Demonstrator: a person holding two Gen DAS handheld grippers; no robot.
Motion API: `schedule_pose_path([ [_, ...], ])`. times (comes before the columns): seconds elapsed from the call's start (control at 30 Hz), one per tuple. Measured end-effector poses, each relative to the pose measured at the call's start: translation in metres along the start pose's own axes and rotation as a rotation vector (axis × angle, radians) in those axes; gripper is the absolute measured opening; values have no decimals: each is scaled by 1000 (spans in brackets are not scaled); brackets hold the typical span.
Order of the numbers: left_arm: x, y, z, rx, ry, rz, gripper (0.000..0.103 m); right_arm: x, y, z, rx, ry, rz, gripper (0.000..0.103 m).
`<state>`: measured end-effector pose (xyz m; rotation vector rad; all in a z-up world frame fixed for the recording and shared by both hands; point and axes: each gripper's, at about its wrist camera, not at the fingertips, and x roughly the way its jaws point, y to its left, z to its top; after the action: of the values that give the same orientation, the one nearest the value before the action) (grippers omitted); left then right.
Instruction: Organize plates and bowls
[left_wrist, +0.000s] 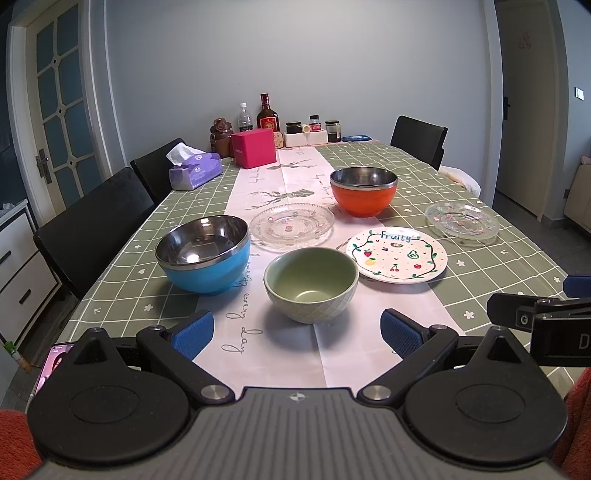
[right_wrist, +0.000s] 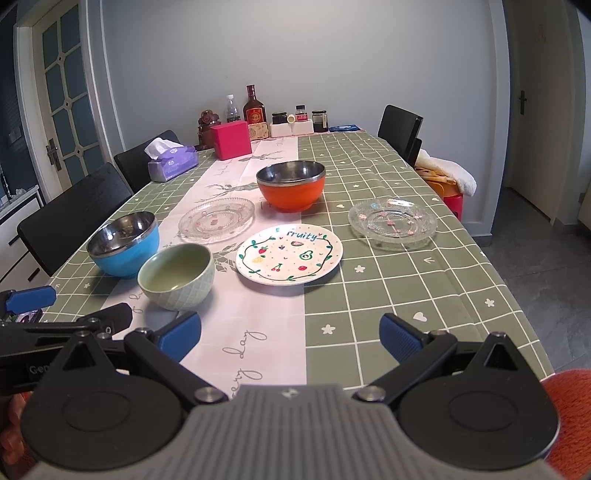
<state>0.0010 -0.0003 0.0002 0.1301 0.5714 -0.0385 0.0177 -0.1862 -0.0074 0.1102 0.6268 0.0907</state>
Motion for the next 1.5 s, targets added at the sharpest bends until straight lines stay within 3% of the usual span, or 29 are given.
schedule_pose_path([
  [1.5, -1, 2, 3, -13, -4, -7, 103, 2, 2, 1, 0, 8, 6, 101],
])
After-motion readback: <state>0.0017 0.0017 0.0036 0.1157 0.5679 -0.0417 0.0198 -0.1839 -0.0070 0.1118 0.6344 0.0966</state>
